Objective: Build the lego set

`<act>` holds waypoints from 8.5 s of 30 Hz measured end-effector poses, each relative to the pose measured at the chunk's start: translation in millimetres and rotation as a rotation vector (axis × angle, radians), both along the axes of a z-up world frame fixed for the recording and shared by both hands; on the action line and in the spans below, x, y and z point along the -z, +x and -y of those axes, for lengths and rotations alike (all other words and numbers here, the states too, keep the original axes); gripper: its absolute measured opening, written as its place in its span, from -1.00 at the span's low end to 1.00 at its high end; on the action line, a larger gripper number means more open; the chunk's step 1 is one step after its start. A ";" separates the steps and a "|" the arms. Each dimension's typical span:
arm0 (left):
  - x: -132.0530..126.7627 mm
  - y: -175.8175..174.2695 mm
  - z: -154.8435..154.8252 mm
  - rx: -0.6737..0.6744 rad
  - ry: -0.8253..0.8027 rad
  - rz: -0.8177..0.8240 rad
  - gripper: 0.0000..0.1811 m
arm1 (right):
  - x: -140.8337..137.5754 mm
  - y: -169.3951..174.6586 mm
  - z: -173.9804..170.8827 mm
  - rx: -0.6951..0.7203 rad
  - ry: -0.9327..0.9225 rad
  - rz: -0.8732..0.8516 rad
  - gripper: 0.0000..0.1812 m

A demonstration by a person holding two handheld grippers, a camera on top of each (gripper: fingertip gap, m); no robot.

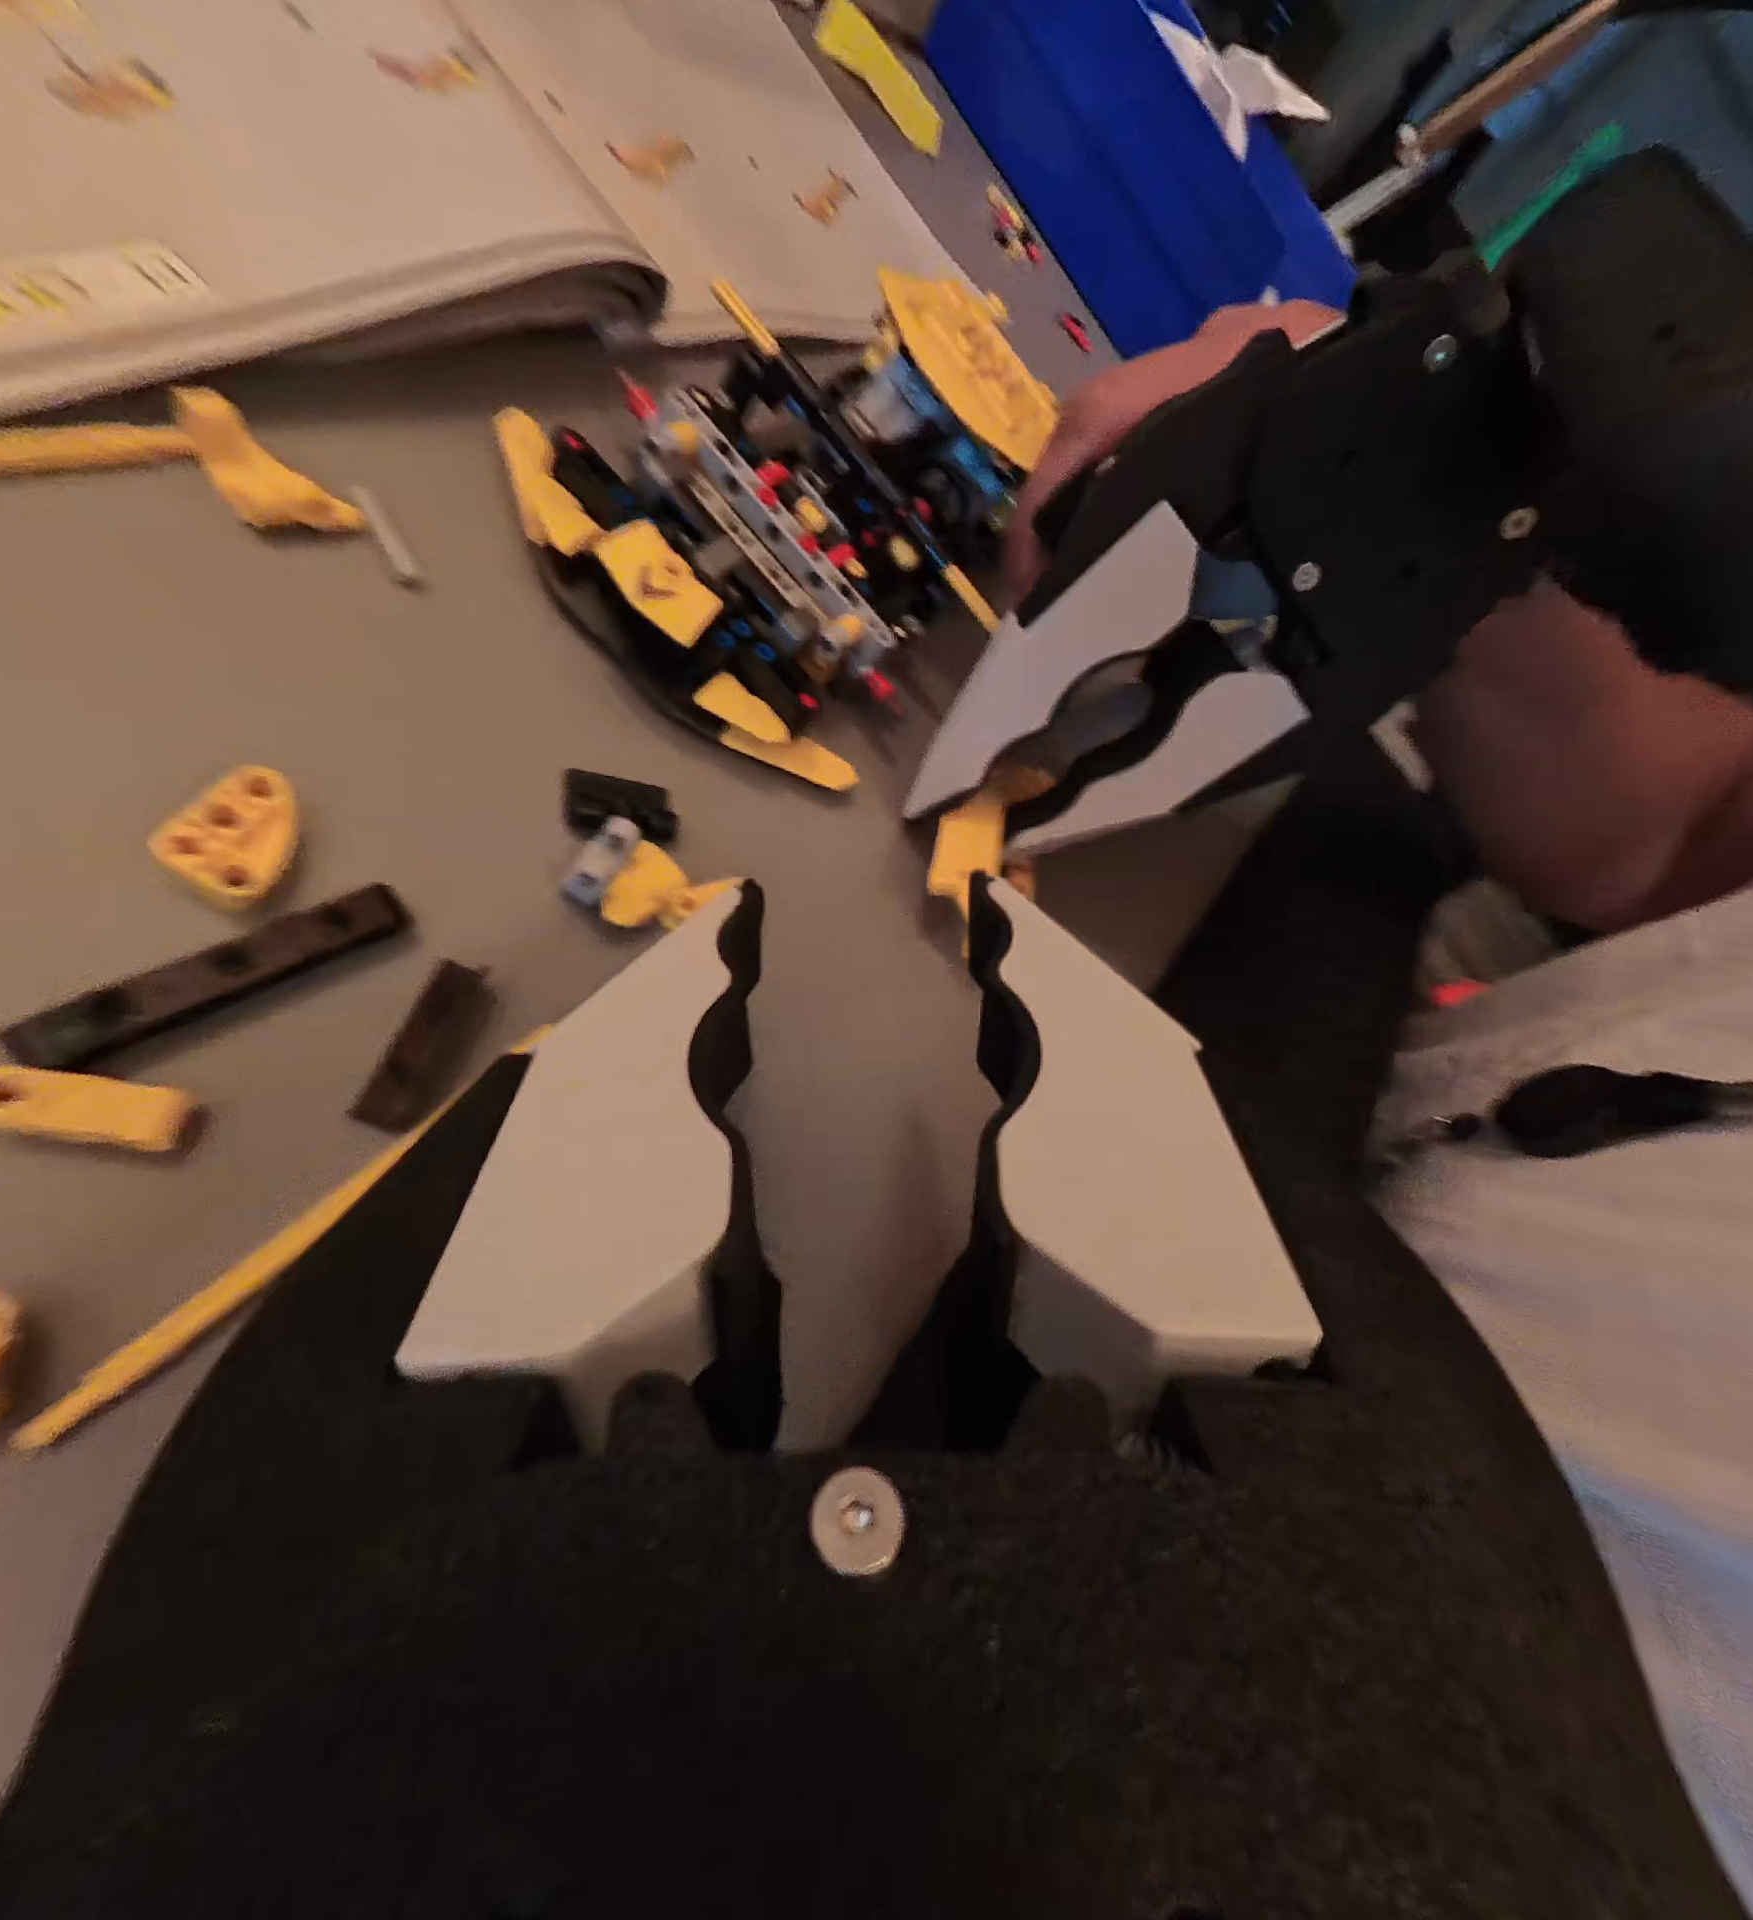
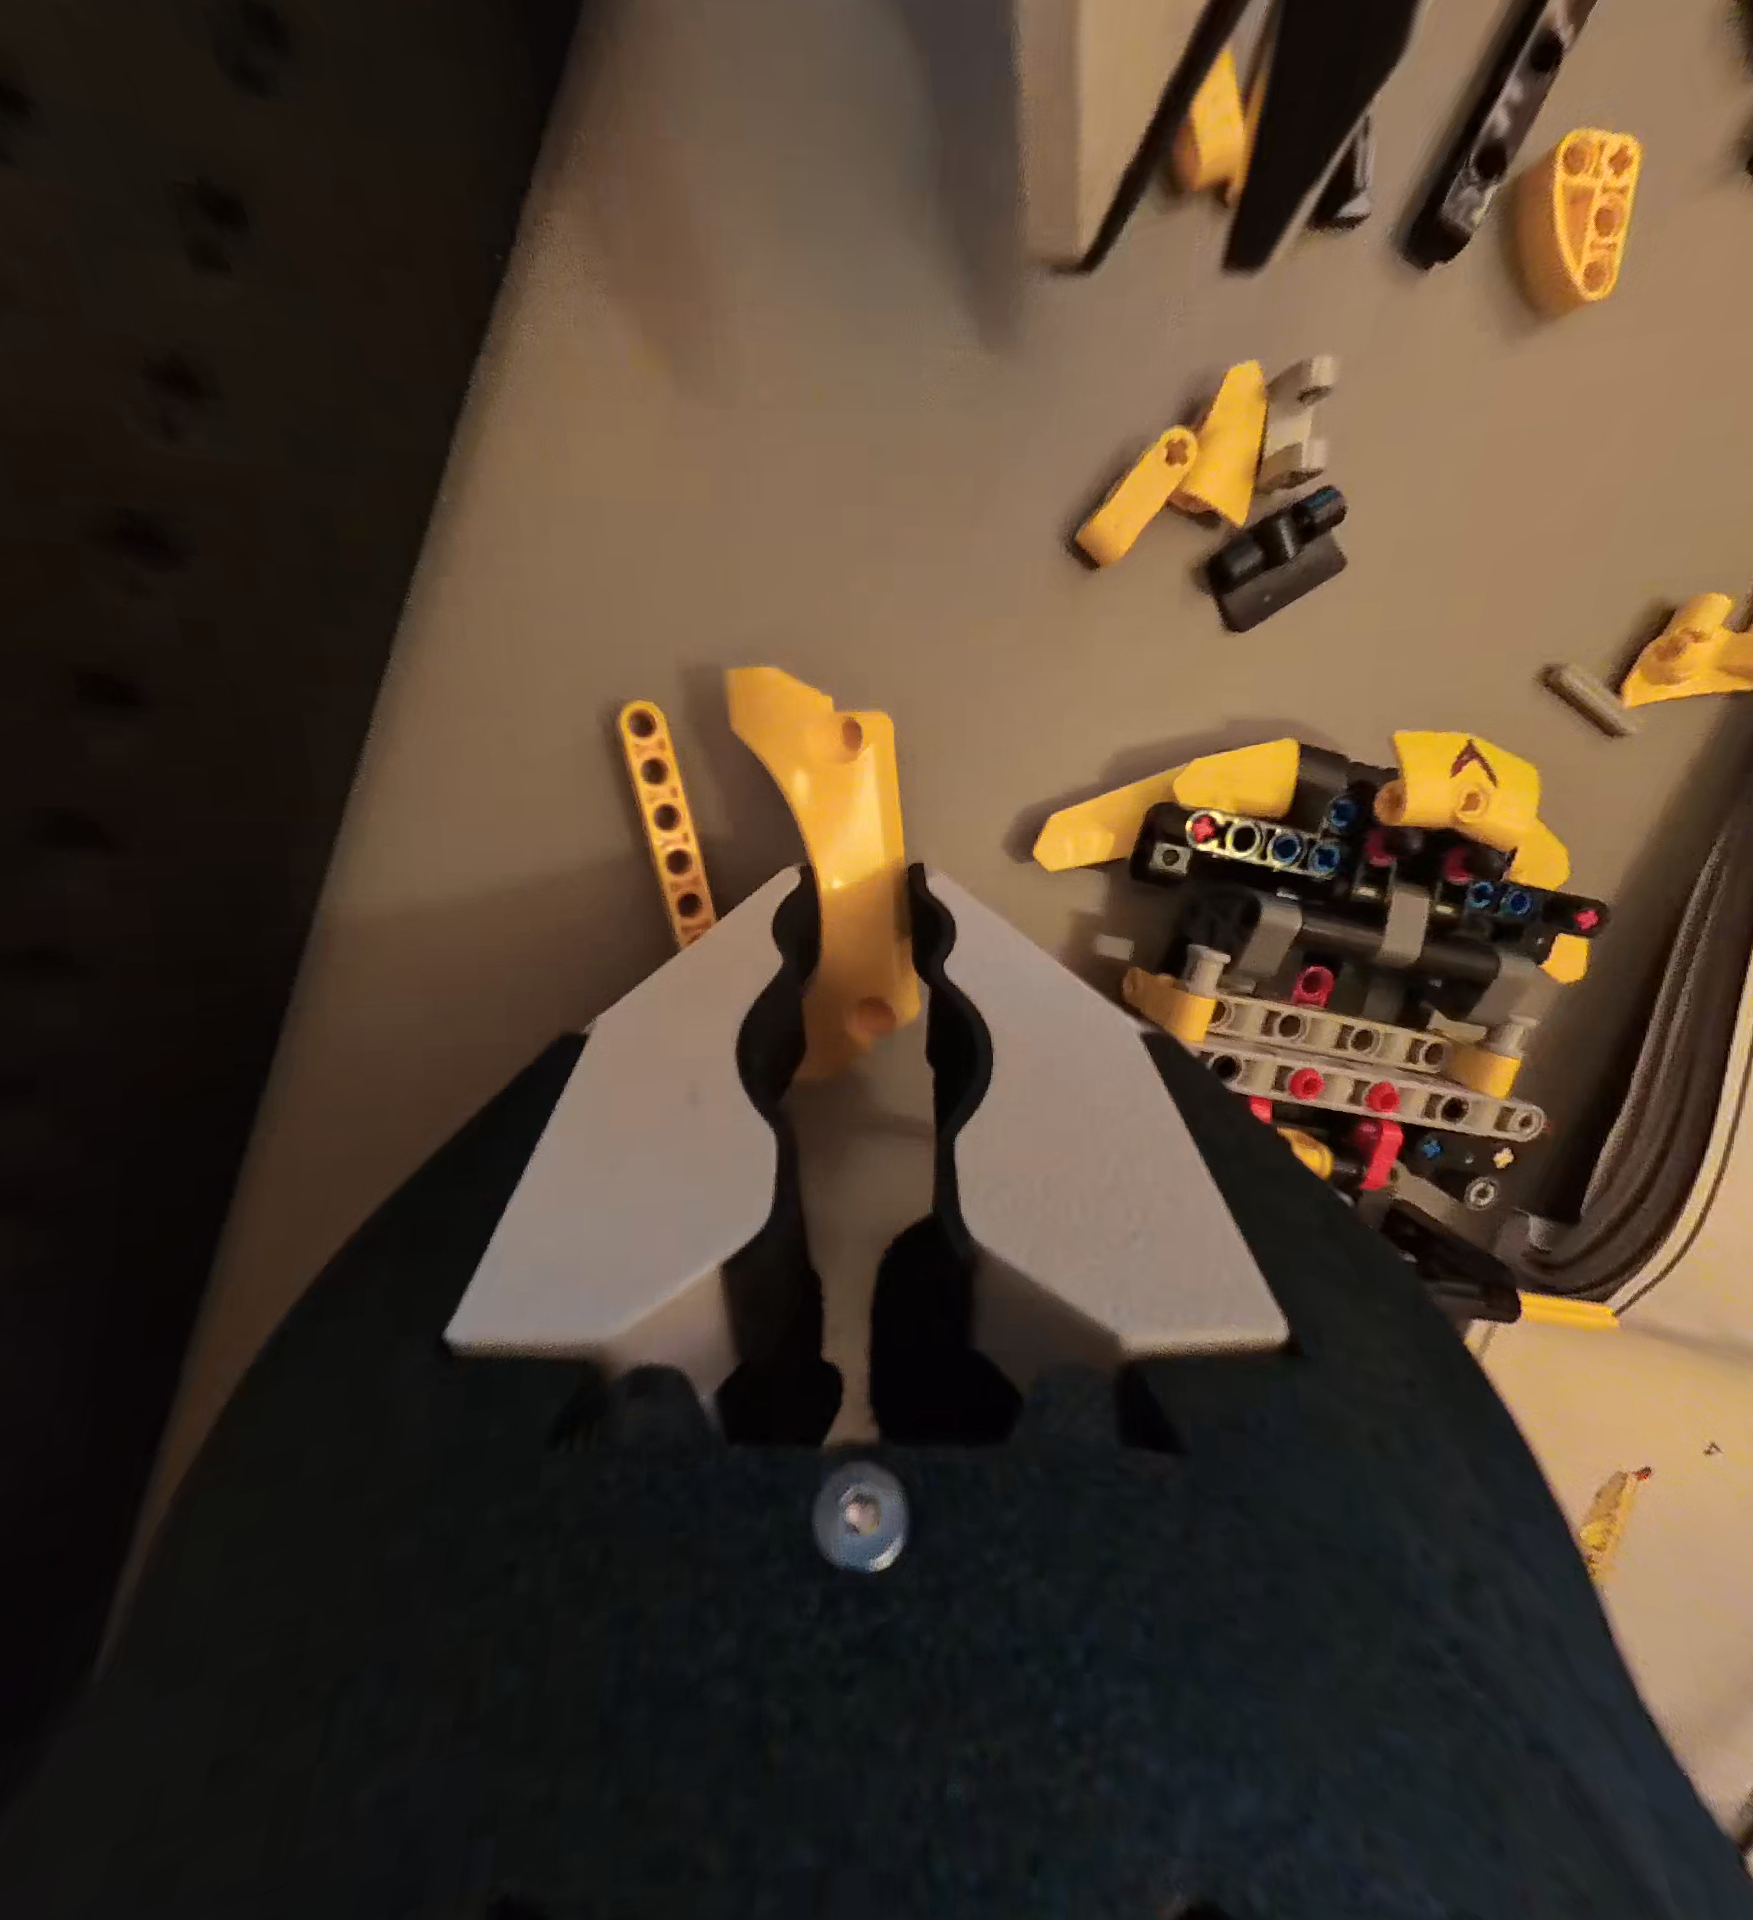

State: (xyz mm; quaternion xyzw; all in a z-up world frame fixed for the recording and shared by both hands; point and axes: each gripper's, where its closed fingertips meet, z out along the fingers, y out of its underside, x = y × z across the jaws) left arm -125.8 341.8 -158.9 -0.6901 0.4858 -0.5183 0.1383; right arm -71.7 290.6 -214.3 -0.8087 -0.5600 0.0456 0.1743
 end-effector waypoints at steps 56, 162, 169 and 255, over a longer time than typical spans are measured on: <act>-28.7 49.6 -81.7 -0.372 0.734 0.164 -0.63 | -17.3 151.0 149.7 1.017 0.330 -0.327 -0.75; -70.0 61.2 62.2 0.152 -0.150 0.519 -0.99 | -30.0 83.4 123.4 0.748 0.365 -0.409 -0.76; -65.0 62.7 73.4 0.182 -0.066 0.499 -0.99 | -19.9 81.7 127.0 0.775 0.237 -0.346 -0.75; -133.1 23.2 54.5 0.303 -0.673 0.896 -1.00 | -193.9 -17.2 2.6 0.510 0.751 -1.419 -0.97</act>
